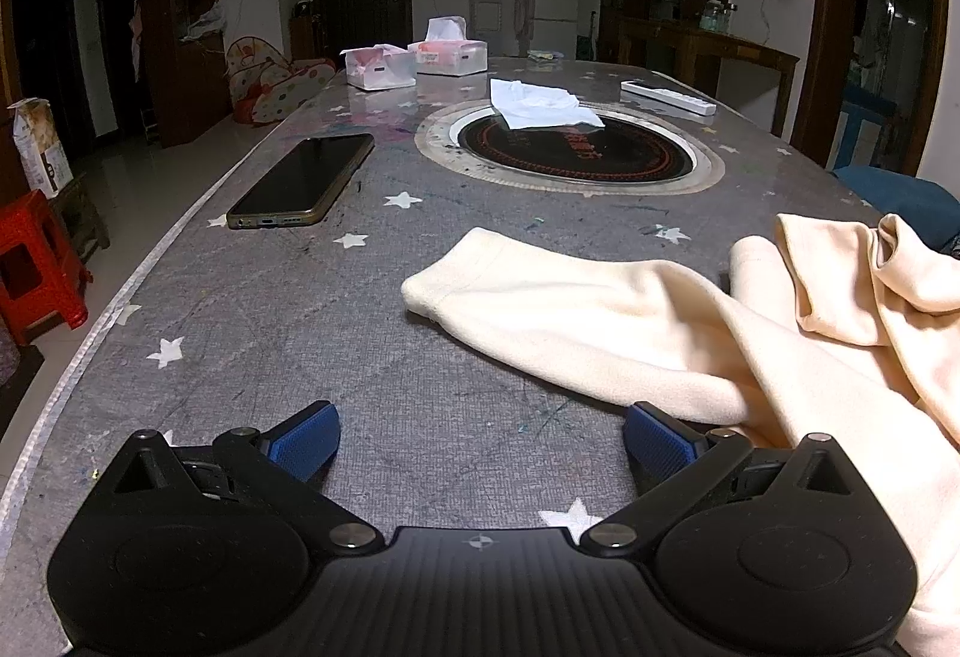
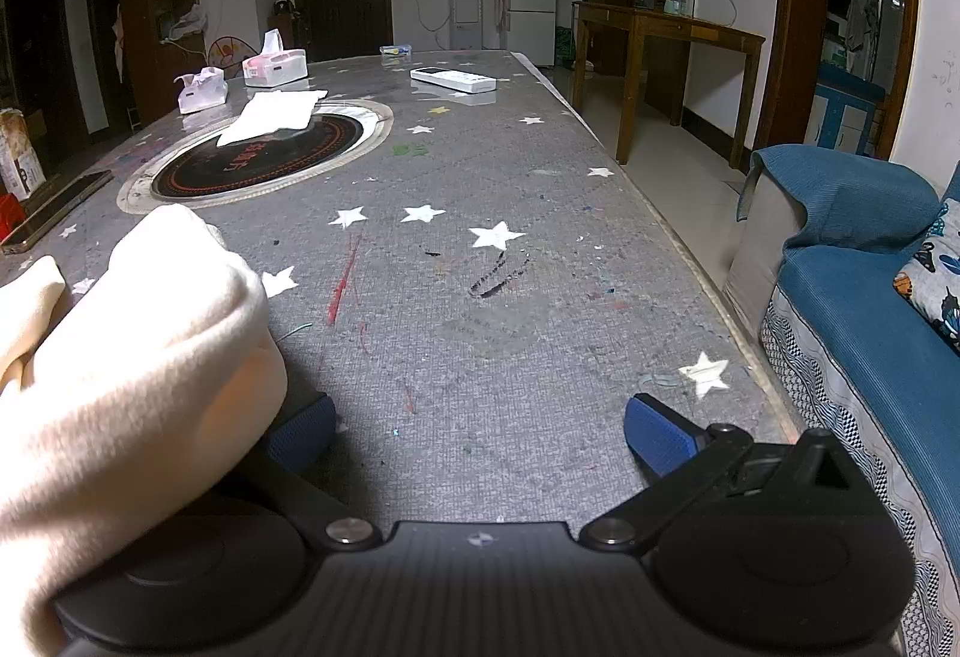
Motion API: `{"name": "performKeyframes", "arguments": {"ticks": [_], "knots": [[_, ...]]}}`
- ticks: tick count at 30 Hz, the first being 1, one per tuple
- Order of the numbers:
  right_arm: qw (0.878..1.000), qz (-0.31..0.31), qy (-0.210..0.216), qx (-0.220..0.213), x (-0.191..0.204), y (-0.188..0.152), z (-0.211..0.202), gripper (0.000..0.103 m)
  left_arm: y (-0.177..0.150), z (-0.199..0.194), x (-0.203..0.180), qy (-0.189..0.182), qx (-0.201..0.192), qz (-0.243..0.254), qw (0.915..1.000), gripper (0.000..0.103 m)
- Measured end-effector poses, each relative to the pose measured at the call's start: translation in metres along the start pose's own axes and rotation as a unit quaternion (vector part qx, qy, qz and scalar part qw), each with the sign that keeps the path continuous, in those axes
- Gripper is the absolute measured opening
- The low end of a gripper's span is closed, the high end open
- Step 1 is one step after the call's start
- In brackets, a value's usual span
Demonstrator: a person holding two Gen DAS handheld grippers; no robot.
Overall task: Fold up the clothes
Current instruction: 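Lower both grippers toward the crumpled cream shirt on the table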
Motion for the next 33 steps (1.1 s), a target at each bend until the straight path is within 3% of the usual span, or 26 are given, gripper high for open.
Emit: {"name": "performKeyframes", "arguments": {"ticks": [10,22,33], "knots": [[1.0,-0.005,-0.003,0.017,-0.013,-0.001,-0.012,0.103,-0.01,-0.021,-0.005,0.026,0.022,-0.013,0.9993,0.103],[0.999,-0.032,-0.027,-0.028,-0.043,-0.02,-0.072,0.103,-0.023,-0.064,-0.023,-0.006,0.011,-0.053,0.9985,0.103],[0.998,0.0,0.008,-0.063,-0.054,-0.032,-0.116,0.103,-0.012,-0.08,-0.049,-0.044,0.001,-0.063,0.997,0.103]]}}
Point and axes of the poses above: each gripper's, at about its wrist camera, not at the fingertips, and z roughly the way its jaws point, x to its left, y to its top, the point moved 2 cm from there along z, roughly the way its jaws point, and after that the axes turned 5 degrees about z, right-handed, at the moved point
